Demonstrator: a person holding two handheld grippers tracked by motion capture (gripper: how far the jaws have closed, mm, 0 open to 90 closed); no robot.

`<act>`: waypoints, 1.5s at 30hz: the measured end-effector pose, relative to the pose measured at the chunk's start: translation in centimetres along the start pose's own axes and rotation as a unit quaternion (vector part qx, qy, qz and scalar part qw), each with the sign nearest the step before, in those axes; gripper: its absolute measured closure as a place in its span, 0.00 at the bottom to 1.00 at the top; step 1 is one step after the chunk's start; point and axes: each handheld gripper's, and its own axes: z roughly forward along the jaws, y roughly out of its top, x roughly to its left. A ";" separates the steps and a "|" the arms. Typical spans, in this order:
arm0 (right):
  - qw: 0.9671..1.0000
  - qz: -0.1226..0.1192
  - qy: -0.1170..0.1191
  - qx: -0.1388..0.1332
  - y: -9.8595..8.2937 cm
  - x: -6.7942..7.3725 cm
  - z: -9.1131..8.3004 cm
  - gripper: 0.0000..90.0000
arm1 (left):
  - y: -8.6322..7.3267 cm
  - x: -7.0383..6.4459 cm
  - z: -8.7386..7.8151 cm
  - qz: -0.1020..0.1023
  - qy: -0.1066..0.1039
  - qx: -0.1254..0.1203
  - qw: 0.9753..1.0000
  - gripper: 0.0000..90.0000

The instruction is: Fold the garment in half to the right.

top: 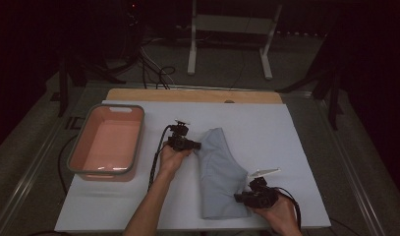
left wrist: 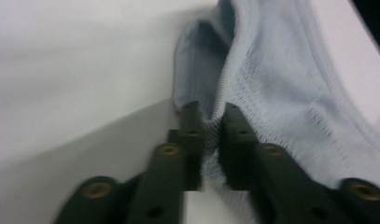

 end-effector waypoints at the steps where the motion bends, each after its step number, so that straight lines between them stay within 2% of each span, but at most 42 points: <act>1: 1.000 0.000 0.001 0.000 0.0 0.0 0.0 0.88 | 0.2 -0.1 -0.1 0.002 0.001 -0.005 1.000 0.95; 4: 1.000 0.000 0.000 0.003 0.0 0.1 -0.1 0.88 | 0.6 -0.3 -0.5 0.003 0.007 -0.019 1.000 0.95; 5: 1.000 -0.002 0.003 0.003 0.1 0.0 -0.1 0.88 | 1.0 -0.3 -1.0 0.001 0.011 -0.034 0.999 0.95; 6: 1.000 -0.001 0.004 0.002 0.1 0.0 -0.1 0.88 | 1.1 -0.4 -1.1 0.004 0.016 -0.038 0.999 0.95; 8: 1.000 0.001 0.004 0.003 0.1 0.0 -0.1 0.88 | 1.3 -0.6 -1.1 0.010 0.023 -0.035 0.999 0.95; 11: 1.000 -0.003 0.002 0.004 0.1 0.0 -0.1 0.88 | 1.2 -0.5 -1.0 0.009 0.020 -0.037 0.999 0.93; 12: 1.000 -0.001 0.002 0.003 0.1 0.0 -0.1 0.88 | 1.2 -0.5 -1.0 0.007 0.017 -0.038 0.999 0.90; 15: 1.000 0.000 0.001 0.004 0.1 0.0 -0.1 0.88 | 1.1 -0.4 -1.0 0.005 0.011 -0.036 0.999 0.65; 18: 1.000 -0.002 0.000 0.005 0.1 0.0 -0.1 0.88 | 1.1 -0.8 -1.5 0.004 0.009 -0.047 0.999 0.44; 21: 1.000 -0.002 0.000 0.005 0.1 0.0 -0.1 0.88 | 1.0 -1.2 -1.8 0.004 0.012 -0.047 0.999 0.28; 22: 1.000 0.001 0.001 0.003 0.1 0.1 0.0 0.88 | 1.0 -1.2 -1.8 0.004 0.012 -0.047 0.999 0.28; 23: 1.000 0.001 0.000 0.004 0.1 0.1 0.0 0.88 | 0.8 -1.8 -2.1 0.007 0.016 -0.043 0.999 0.22; 24: 1.000 0.001 0.000 0.004 0.1 0.1 0.0 0.88 | 0.6 -2.0 -2.1 0.006 0.016 -0.040 0.999 0.20; 32: 1.000 0.002 -0.002 0.003 0.1 0.2 0.0 0.88 | -1.2 -3.0 -2.3 0.006 -0.013 -0.033 0.999 0.16; 35: 1.000 0.000 -0.002 0.002 0.1 0.1 0.0 0.88 | -2.4 -3.8 -2.2 0.017 -0.021 -0.025 0.999 0.16; 38: 1.000 -0.001 -0.003 0.003 0.1 0.1 0.0 0.88 | -2.9 -4.3 -2.0 0.024 -0.019 -0.018 0.999 0.16; 42: 1.000 0.003 -0.003 0.003 0.1 0.1 0.0 0.88 | -4.3 -4.9 -1.6 0.029 -0.030 -0.011 0.999 0.18; 45: 1.000 -0.001 -0.004 0.004 0.1 0.0 0.0 0.88 | -4.8 -5.2 -1.4 0.033 -0.025 -0.003 0.999 0.18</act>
